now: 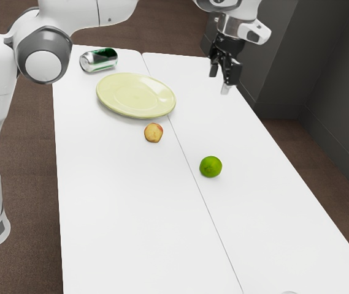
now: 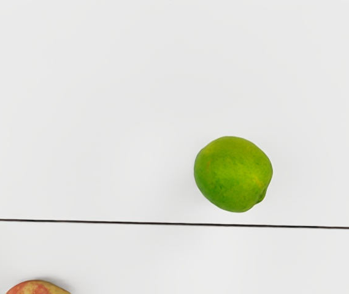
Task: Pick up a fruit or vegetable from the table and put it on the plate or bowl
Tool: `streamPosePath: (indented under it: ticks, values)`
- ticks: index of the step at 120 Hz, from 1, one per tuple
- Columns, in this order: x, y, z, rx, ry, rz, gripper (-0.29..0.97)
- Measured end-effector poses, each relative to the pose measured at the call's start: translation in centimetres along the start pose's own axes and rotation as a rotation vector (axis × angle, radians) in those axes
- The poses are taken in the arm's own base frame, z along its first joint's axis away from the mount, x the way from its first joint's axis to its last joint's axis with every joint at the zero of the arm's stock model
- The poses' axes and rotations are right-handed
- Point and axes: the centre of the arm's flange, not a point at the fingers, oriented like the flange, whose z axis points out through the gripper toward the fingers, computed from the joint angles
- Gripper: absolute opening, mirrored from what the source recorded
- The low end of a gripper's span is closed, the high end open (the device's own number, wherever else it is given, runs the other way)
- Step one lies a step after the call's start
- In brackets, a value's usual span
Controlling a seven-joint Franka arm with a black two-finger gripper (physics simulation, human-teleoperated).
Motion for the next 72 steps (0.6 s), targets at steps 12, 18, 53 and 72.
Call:
streamPosePath:
  ticks: [12,18,53,72]
  values:
    - [0.1,0.0,0.0,0.000,0.005,0.001,0.68]
    - [0.1,0.0,-0.1,0.000,0.007,0.001,0.68]
    - [1.1,1.3,1.7,-0.001,-0.014,0.025,0.68]
    - [2.0,4.4,4.4,0.000,-0.054,0.073,0.68]
